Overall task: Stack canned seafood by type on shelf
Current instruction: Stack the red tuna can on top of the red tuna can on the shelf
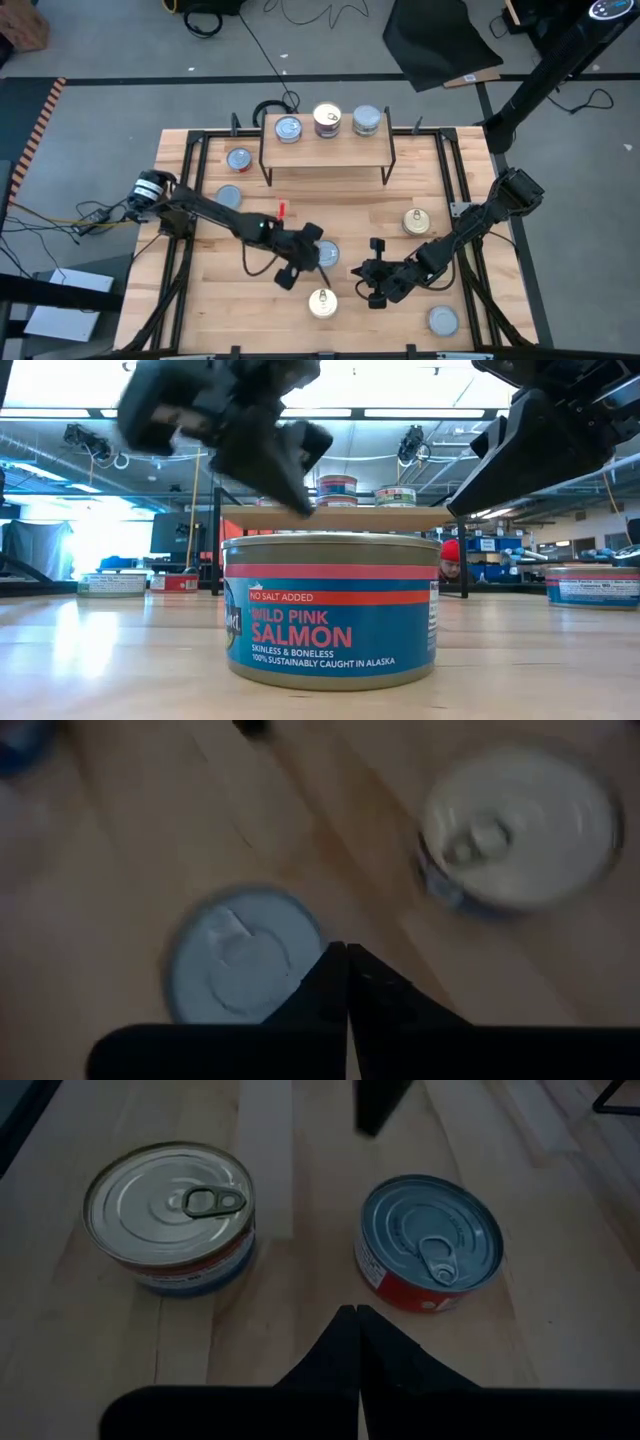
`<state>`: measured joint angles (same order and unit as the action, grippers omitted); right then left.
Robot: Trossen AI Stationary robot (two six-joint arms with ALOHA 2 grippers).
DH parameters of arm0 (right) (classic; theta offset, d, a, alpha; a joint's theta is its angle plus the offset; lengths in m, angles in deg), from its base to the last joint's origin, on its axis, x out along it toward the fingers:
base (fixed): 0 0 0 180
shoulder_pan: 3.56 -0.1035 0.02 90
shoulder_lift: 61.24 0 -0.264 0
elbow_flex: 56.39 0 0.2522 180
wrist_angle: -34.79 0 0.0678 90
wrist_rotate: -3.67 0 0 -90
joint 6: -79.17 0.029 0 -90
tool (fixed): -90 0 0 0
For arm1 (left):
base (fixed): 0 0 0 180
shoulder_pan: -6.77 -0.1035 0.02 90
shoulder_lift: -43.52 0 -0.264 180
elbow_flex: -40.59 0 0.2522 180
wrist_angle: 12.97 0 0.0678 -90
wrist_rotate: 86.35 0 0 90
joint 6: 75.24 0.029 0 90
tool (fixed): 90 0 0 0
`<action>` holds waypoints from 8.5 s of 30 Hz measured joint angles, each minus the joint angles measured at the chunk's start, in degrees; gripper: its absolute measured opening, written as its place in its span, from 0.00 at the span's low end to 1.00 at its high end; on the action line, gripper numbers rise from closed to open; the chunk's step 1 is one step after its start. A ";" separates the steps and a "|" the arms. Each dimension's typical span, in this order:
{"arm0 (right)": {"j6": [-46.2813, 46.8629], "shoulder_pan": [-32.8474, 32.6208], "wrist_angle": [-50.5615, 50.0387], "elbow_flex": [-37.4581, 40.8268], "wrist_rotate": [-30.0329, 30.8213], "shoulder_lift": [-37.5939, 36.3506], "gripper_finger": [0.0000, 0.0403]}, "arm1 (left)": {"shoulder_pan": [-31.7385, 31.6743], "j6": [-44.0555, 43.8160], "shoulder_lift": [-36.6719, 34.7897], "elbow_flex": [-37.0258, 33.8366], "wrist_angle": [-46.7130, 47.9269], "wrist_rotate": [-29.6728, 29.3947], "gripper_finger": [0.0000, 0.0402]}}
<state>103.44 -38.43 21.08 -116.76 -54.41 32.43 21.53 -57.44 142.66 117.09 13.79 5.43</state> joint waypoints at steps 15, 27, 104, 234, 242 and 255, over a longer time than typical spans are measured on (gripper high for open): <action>0.00 0.00 0.54 0.02 0.00 0.00 0.01 | 2.69 4.12 6.70 -0.02 -0.95 -11.84 0.29; -0.24 0.00 0.55 0.02 0.00 0.00 0.01 | 2.62 3.17 6.70 0.07 0.28 -14.62 0.02; 3.12 -0.81 5.64 0.00 -3.46 0.00 0.01 | -13.15 -29.14 -5.82 -5.05 -8.82 12.22 0.00; -88.15 40.75 -1.85 -47.65 13.90 20.87 0.22 | 7.87 -20.99 -19.20 -45.94 -69.31 -14.11 0.00; -88.94 38.86 -1.57 -48.13 17.51 20.87 0.14 | 7.87 -19.83 -19.20 -45.94 -69.32 -14.10 0.00; -60.32 32.07 -21.06 -48.11 18.65 13.88 0.02 | 8.54 -9.26 -19.20 -45.17 -67.82 -37.60 0.02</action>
<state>43.12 -6.36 0.01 -164.86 -35.76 46.31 30.07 -66.70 123.46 71.92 -54.02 -32.16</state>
